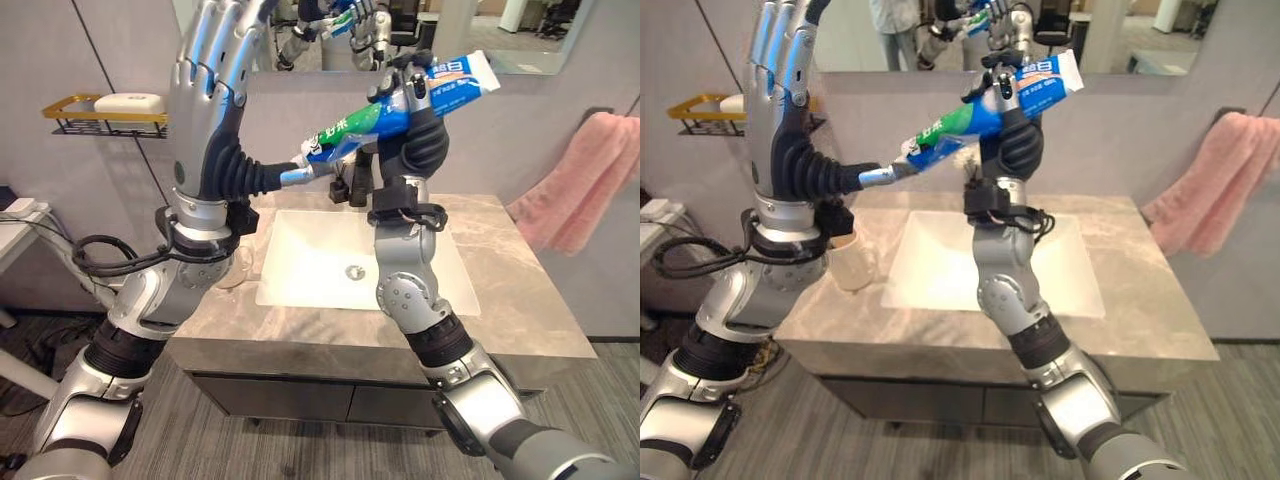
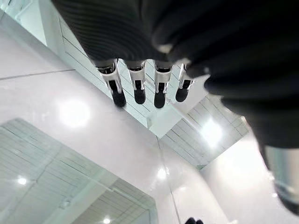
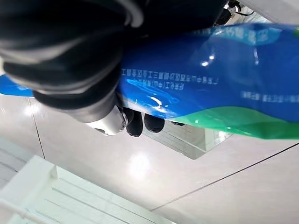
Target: Put brush and paste in cup on sink, flatten towel.
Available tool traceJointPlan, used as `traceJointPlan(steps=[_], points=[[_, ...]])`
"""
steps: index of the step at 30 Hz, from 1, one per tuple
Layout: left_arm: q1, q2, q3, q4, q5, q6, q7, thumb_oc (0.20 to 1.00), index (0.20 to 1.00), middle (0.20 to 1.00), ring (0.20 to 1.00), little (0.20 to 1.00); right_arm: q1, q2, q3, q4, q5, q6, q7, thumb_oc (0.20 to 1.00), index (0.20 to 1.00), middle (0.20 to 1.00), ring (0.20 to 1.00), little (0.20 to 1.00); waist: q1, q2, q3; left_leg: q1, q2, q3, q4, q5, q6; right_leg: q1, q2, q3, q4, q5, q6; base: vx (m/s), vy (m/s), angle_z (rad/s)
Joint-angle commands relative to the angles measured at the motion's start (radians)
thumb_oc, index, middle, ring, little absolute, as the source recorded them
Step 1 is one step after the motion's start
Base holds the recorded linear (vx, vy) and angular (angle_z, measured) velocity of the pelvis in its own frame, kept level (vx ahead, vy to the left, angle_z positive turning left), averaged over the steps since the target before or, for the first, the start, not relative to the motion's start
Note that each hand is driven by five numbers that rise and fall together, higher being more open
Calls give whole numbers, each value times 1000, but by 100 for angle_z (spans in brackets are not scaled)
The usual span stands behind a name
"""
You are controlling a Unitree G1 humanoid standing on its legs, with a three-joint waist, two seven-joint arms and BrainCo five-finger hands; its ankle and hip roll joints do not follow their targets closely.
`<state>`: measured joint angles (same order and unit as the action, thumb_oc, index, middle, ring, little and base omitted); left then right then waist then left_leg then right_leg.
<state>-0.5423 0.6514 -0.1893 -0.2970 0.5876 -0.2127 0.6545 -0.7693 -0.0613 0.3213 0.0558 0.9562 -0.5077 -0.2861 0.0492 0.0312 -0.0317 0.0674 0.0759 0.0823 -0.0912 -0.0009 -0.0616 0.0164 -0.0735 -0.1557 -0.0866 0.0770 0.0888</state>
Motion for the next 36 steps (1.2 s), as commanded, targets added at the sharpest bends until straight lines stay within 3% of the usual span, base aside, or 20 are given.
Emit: traceJointPlan(steps=[1, 3, 6, 9, 10, 11, 12, 13, 16, 17, 21, 24, 26, 27, 29, 36], points=[[53, 80, 85, -39, -64, -16, 29, 1000, 1000, 1000, 1000, 1000, -64, 0, -97, -62, -53, -63, 0, 200, 200, 200, 200, 200, 45, -81, -17, -33, -23, -24, 4, 25, -9, 86, -85, -16, 24, -66, 39, -12, -20, 38], [108, 77, 121, -55, -82, -22, 29, 1000, 1000, 1000, 1000, 1000, -57, -5, -103, -67, -55, -64, -1, 200, 200, 200, 200, 200, 54, -82, -15, -38, -25, -34, 4, 28, -11, 88, -85, -27, 23, -67, 38, -11, -27, 36], [370, 2, 228, -45, -278, -66, 16, 1000, 1000, 1000, 1000, 1000, -12, -20, -114, -78, -53, -64, -16, 200, 200, 200, 200, 200, 94, -88, 3, -65, -31, -79, 4, 53, -16, 97, -86, -72, 17, -63, 30, -44, -34, 28], [449, -56, 224, -3, -371, -76, 14, 1000, 1000, 1000, 1000, 1000, 5, -31, -102, -83, -73, -53, -37, 200, 200, 200, 200, 200, 101, -91, 6, -71, -32, -91, 4, 52, -18, 102, -87, -84, 11, -66, 30, -14, -22, 38], [530, -76, 203, 52, -410, -59, -18, 1000, 1000, 1000, 1000, 1000, 15, -62, -91, -94, -98, -35, -49, 200, 200, 200, 200, 200, 113, -94, 15, -86, -36, -105, 4, 59, -17, 100, -86, -100, 7, -64, 30, -48, -15, 33], [629, -55, 174, 163, -363, -40, -60, 1000, 1000, 1000, 1000, 1000, -6, -104, -99, -102, -116, -21, -52, 200, 200, 200, 200, 200, 141, -98, 24, -98, -39, -122, 4, 64, -17, 105, -88, -119, 3, -64, 33, -33, -18, 22], [629, -56, 172, 165, -362, -42, -60, 1000, 1000, 1000, 1000, 1000, -5, -105, -100, -102, -116, -20, -52, 200, 200, 200, 200, 200, 140, -98, 22, -99, -40, -124, 4, 65, -16, 105, -89, -121, 3, -63, 33, 2, -21, 38], [697, -100, 186, 266, -435, -28, -61, 1000, 1000, 1000, 1000, 1000, -11, -134, -110, -107, -117, -15, -50, 200, 200, 200, 200, 200, 163, -105, 29, -104, -43, -137, 4, 64, -16, 109, -89, -137, 2, -68, 35, -4, -8, 41], [723, -172, 175, 432, -521, 0, -54, 1000, 1000, 1000, 1000, 1000, -8, -143, -106, -110, -114, -11, -52, 200, 200, 200, 200, 200, 175, -110, 28, -115, -47, -146, 4, 71, -13, 105, -90, -146, 0, -65, 38, 0, -14, 20], [726, -231, 176, 609, -625, 28, -68, 1000, 1000, 1000, 1000, 1000, -9, -142, -87, -106, -98, -8, -50, 200, 200, 200, 200, 200, 187, -117, 31, -117, -45, -150, 4, 70, -15, 108, -90, -152, 0, -70, 37, -27, -6, 16], [710, -283, 160, 825, -696, 56, -97, 1000, 1000, 1000, 1000, 1000, -15, -155, -67, -96, -103, 0, -45, 200, 200, 200, 200, 200, 194, -121, 31, -133, -47, -163, 4, 80, -15, 102, -89, -163, -1, -68, 36, -10, 4, 15], [658, -351, 129, 1219, -791, 105, -177, 1000, 1000, 1000, 1000, 1000, -47, -157, -31, -59, -97, 2, -28, 200, 200, 200, 200, 200, 192, -125, 41, -141, -46, -170, 4, 83, -16, 101, -88, -173, 2, -68, 36, -24, 22, 6], [636, -368, 127, 1322, -821, 117, -204, 1000, 1000, 1000, 1000, 1000, -56, -157, -24, -50, -95, 3, -20, 200, 200, 200, 200, 200, 185, -124, 42, -148, -47, -172, 4, 88, -15, 95, -89, -174, 2, -63, 36, -24, 27, 13], [615, -402, 132, 1473, -869, 151, -256, 1000, 1000, 1000, 1000, 1000, -71, -144, -6, -34, -90, 6, -3, 200, 200, 200, 200, 200, 178, -125, 43, -152, -46, -169, 4, 88, -14, 90, -88, -172, 3, -60, 36, -7, 24, 11], [606, -420, 145, 1572, -862, 176, -285, 1000, 1000, 1000, 1000, 1000, -85, -143, 4, -16, -95, 12, 9, 200, 200, 200, 200, 200, 173, -129, 45, -155, -46, -162, 4, 89, -14, 84, -90, -168, 3, -56, 36, -4, 43, 3], [607, -420, 82, 1583, -730, 170, -317, 1000, 1000, 1000, 1000, 1000, -110, -217, 3, -32, -148, 26, 23, 200, 200, 200, 200, 200, 171, -149, 57, -184, -48, -156, 4, 90, -14, 53, -93, -160, 0, -44, 43, 0, 17, 0]])
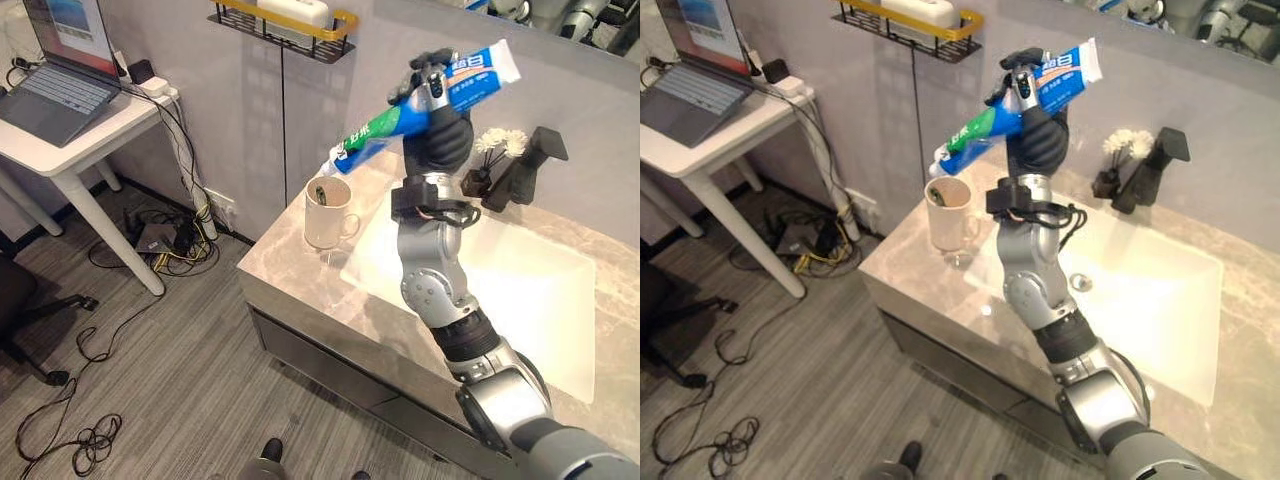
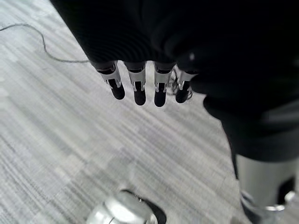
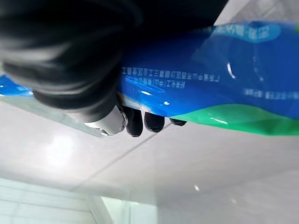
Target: Put brush and paste in cup on sink, flatten towel.
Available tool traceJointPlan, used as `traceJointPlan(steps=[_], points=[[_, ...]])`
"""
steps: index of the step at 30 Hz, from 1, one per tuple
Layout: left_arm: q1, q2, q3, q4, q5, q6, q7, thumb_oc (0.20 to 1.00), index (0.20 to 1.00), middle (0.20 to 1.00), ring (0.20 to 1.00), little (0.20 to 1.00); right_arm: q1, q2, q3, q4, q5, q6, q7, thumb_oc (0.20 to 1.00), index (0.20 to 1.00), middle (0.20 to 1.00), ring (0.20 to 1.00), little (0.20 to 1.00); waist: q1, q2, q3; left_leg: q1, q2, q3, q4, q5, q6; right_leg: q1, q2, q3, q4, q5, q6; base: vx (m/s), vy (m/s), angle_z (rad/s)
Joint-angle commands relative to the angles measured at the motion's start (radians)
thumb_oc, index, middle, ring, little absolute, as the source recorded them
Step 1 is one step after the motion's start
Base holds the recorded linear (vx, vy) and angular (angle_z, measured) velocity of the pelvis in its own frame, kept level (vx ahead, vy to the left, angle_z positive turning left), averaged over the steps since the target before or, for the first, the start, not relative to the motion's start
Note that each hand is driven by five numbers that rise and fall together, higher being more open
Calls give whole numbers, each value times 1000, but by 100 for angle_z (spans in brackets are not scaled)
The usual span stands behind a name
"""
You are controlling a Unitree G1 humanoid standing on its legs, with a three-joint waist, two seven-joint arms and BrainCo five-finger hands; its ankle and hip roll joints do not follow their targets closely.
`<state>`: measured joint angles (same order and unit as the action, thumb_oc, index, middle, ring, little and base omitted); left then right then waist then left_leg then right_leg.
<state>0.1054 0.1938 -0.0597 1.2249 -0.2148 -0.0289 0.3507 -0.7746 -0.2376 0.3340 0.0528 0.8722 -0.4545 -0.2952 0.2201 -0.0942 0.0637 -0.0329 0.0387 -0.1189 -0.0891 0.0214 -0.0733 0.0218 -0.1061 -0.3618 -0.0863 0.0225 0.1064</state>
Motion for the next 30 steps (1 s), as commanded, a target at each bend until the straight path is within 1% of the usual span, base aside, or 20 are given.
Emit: traceJointPlan(steps=[1, 6, 7, 11, 12, 18, 24, 27, 30], points=[[-43, 41, -60, 57, 87, -17, -15, 1000, 1000, 1000, 1000, 1000, -113, -47, -8, -25, -75, -22, 29, 200, 200, 200, 200, 200, 0, -25, -37, -87, -11, 47, 2, 68, -2, 43, -60, 48, -1, 11, 27, -1, 43, -6], [-65, 53, -110, 23, 134, -26, -11, 1000, 1000, 1000, 1000, 1000, -133, -55, -9, -17, -95, -17, 12, 200, 200, 200, 200, 200, -1, -30, -27, -102, -11, 52, 2, 69, -1, 24, -63, 58, -1, 18, 31, -10, 23, -10], [-76, 68, -124, 17, 169, -22, 10, 1000, 1000, 1000, 1000, 1000, -137, -66, -12, -20, -117, -3, -1, 200, 200, 200, 200, 200, -3, -36, -22, -116, -13, 48, 2, 68, -1, 13, -66, 53, -1, 22, 34, 9, 36, -5], [-83, 73, -111, 11, 144, -30, 9, 1000, 1000, 1000, 1000, 1000, -145, -95, -17, -15, -135, -2, -20, 200, 200, 200, 200, 200, 0, -41, -16, -124, -18, 42, 2, 67, 1, 10, -70, 48, -1, 24, 36, 20, 33, 1], [-93, 86, -120, 10, 155, -35, 16, 1000, 1000, 1000, 1000, 1000, -181, -116, -20, 5, -139, -2, -32, 200, 200, 200, 200, 200, 2, -45, -9, -138, -22, 39, 2, 68, 2, 0, -73, 48, -1, 27, 40, 7, 31, 1], [-103, 87, -111, 19, 136, -33, 26, 1000, 1000, 1000, 1000, 1000, -211, -133, -16, 14, -162, 7, -55, 200, 200, 200, 200, 200, 10, -51, 3, -160, -31, 39, 2, 67, 7, -18, -80, 48, -1, 32, 45, 14, 22, 1], [-111, 81, -166, -19, 170, -43, 27, 1000, 1000, 1000, 1000, 1000, -228, -152, -22, -1, -206, 13, -78, 200, 200, 200, 200, 200, 18, -50, 23, -186, -41, 24, 2, 72, 9, -30, -87, 35, -1, 36, 50, 5, 7, 4], [-117, 81, -172, -28, 171, -46, 30, 1000, 1000, 1000, 1000, 1000, -230, -166, -20, -7, -217, 17, -79, 200, 200, 200, 200, 200, 20, -52, 30, -194, -47, 17, 2, 72, 10, -35, -88, 29, -1, 37, 52, 11, 8, 8], [-126, 80, -182, -32, 168, -48, 30, 1000, 1000, 1000, 1000, 1000, -220, -160, -14, -3, -215, 18, -76, 200, 200, 200, 200, 200, 21, -54, 41, -199, -50, 16, 2, 72, 13, -42, -89, 29, -1, 38, 54, 2, 1, 1]])
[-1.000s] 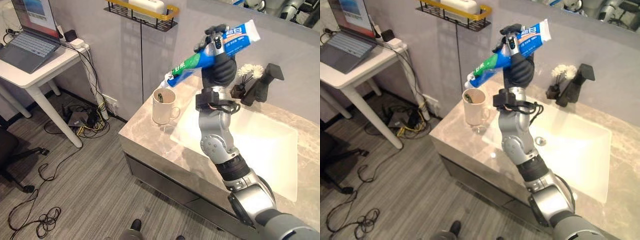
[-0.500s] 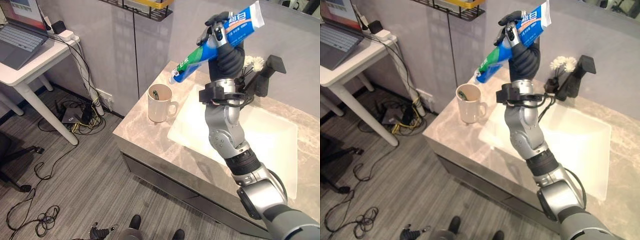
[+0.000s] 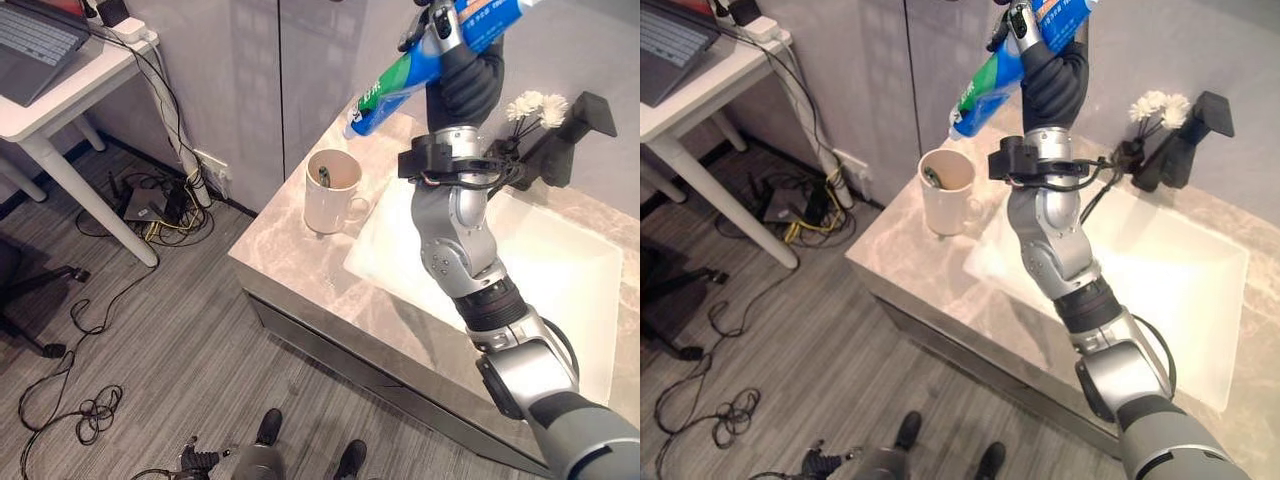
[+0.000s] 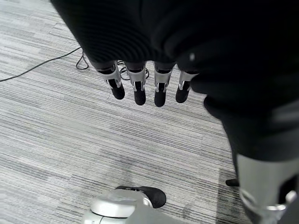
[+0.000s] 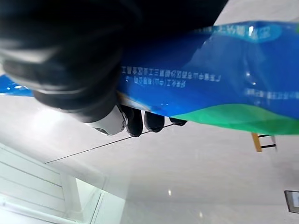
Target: Put brush and paste in cup on sink, flatten towel.
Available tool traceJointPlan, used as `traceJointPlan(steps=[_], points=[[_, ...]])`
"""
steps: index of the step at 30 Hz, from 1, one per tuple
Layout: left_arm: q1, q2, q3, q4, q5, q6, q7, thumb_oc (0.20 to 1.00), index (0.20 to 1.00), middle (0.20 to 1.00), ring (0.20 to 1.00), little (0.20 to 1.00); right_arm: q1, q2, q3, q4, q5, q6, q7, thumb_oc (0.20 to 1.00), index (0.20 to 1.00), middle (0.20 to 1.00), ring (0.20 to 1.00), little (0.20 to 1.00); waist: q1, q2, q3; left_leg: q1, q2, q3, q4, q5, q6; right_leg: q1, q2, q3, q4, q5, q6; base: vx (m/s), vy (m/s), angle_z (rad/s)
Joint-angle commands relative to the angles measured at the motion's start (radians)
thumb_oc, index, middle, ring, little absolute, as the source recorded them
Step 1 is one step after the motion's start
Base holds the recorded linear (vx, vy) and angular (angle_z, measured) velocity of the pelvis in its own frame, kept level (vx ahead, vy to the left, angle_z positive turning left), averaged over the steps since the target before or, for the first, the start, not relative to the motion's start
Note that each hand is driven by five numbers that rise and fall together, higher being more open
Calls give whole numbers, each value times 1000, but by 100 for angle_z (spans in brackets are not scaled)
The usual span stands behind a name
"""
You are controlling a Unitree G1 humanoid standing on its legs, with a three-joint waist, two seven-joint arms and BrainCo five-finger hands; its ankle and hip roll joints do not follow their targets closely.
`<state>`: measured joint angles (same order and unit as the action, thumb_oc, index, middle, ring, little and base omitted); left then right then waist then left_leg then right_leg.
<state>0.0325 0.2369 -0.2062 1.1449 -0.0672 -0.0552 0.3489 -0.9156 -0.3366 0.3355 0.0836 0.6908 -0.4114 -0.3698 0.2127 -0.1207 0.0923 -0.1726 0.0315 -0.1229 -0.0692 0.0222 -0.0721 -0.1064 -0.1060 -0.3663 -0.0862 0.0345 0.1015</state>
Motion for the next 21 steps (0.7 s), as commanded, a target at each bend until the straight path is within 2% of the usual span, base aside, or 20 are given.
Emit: traceJointPlan(steps=[1, 21], points=[[-53, 36, -35, 48, 20, -22, 32, 1000, 1000, 1000, 1000, 1000, -79, -61, -16, -34, -34, -25, -2, 200, 200, 200, 200, 200, 29, -27, 13, -60, -43, 20, -18, 71, 12, 86, -89, 34, -1, 26, 58, 0, 0, 0], [-67, 48, -41, 28, 20, -37, 57, 1000, 1000, 1000, 1000, 1000, -45, -66, 62, -32, 10, -5, 54, 200, 200, 200, 200, 200, 20, -40, 31, -71, -43, 23, -18, 67, 14, 71, -94, 37, -1, 30, 62, 0, 0, 0]])
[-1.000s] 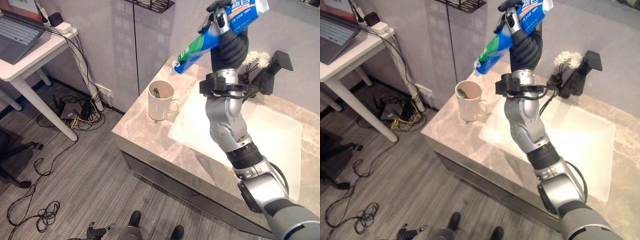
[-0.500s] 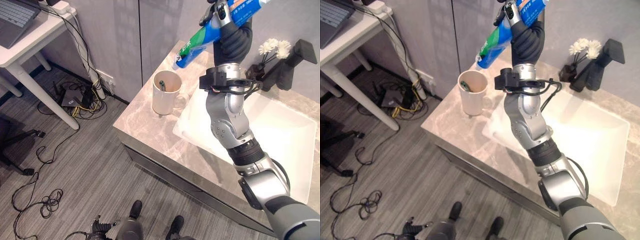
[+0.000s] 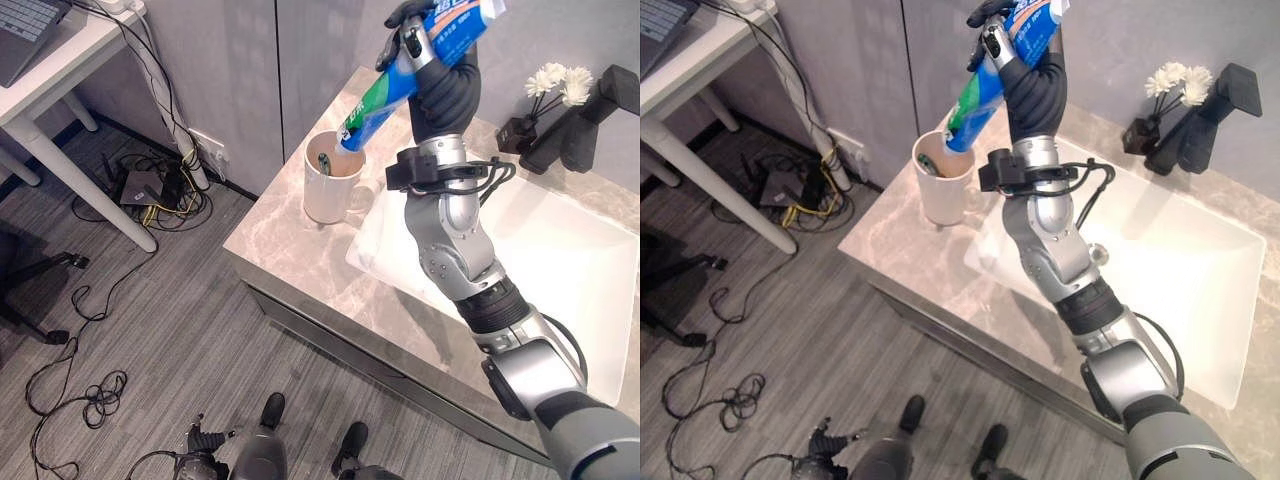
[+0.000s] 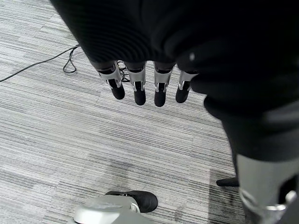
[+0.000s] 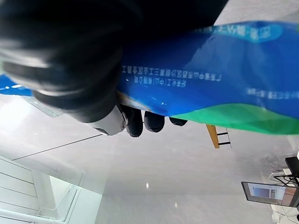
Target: Put brush and paste in cup on sink, flatten towel.
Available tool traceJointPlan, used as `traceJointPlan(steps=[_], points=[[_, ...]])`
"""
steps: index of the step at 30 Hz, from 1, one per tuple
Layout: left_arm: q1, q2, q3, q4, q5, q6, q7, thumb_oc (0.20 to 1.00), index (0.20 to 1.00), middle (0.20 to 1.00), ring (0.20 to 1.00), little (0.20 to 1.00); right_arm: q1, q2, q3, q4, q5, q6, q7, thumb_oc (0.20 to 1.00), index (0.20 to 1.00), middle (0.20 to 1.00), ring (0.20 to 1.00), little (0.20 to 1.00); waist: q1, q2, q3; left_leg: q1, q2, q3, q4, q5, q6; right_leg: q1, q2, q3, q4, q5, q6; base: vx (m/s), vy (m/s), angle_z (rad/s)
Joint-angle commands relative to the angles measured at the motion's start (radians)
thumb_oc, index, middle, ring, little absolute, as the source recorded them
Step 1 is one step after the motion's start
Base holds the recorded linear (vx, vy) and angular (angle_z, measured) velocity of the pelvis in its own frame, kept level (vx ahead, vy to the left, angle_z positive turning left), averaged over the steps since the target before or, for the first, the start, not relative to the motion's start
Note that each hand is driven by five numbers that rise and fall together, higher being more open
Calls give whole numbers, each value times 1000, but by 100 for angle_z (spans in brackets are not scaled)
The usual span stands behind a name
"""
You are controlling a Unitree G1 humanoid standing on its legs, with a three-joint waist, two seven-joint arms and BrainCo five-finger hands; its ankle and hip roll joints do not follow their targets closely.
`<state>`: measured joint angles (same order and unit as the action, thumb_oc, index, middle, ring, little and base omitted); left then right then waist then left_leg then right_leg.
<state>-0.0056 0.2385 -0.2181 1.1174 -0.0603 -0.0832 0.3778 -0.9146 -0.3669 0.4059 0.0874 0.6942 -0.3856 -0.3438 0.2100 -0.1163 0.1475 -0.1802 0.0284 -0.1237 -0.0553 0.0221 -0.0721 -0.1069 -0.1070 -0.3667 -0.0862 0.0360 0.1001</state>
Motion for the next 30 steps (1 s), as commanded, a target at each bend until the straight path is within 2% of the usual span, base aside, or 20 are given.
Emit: traceJointPlan(steps=[1, 29, 30], points=[[-30, 46, -31, 56, 11, -9, 27, 1000, 1000, 1000, 1000, 1000, -46, -35, -5, -36, 8, -30, 30, 200, 200, 200, 200, 200, 22, -45, -23, -64, -39, 24, -32, 67, 14, 71, -92, 38, -1, 28, 63, 0, 0, 0], [-44, 60, -20, 77, 9, -19, 42, 1000, 1000, 1000, 1000, 1000, -52, -68, 61, -11, -131, 2, 26, 200, 200, 200, 200, 200, 29, -88, 4, -83, -39, 16, -32, 70, 17, 47, -87, 43, -1, 36, 62, 0, 0, 0], [-44, 60, -20, 78, 8, -19, 41, 1000, 1000, 1000, 1000, 1000, -52, -69, 62, -6, -130, 4, 29, 489, 489, 489, 489, 489, 28, -88, 5, -83, -38, 18, -32, 70, 16, 46, -87, 44, -1, 36, 62, 0, 0, 0]])
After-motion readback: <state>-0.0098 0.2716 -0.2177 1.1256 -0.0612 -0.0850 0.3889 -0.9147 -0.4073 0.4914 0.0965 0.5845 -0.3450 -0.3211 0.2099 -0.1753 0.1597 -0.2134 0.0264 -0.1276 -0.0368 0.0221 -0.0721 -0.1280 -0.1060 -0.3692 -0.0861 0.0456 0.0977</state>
